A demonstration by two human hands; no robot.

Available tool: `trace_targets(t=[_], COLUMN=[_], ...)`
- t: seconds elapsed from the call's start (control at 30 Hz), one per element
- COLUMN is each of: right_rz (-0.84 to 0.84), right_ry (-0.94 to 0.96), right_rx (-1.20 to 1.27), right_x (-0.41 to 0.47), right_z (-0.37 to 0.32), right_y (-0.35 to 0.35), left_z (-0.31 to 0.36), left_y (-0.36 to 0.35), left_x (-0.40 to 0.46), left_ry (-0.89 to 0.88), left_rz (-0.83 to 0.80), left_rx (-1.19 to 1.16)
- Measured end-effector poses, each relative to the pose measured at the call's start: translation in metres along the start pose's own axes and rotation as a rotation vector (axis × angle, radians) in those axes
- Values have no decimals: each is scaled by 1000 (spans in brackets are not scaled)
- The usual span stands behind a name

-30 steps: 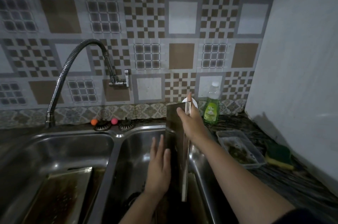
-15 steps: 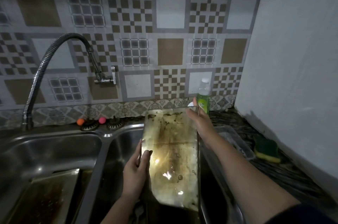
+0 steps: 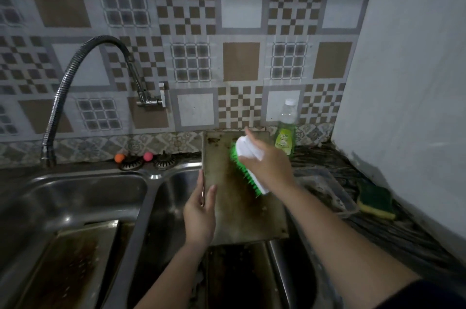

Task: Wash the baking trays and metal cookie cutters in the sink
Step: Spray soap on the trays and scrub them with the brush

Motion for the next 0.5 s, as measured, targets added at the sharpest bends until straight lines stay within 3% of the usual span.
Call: trace_targets(t=[0.23,0.43,0.5], right_rz=[12,161,143], right_ry=[158,126,109], right_rx=[1,-62,-88], right_x=[-80,8,23], right_z=[-39,-63,-64], right_y=[-43,-27,-29], left_z=[23,33,35], left_y=[19,12,15], left_x=[17,-5,-3], left_ry=[-57,-169,-168], left_rz=[125,18,27], left_rx=[-35,-12,-15])
Point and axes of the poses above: each hand's wrist, its own x-axis towards the middle knuckle, its own y-axis out of the back of the hand, z = x × y, the point moved 2 cm from there along x, towards the middle knuckle, and after that the axes turned 6 degrees about -x, right-handed, at the moved point
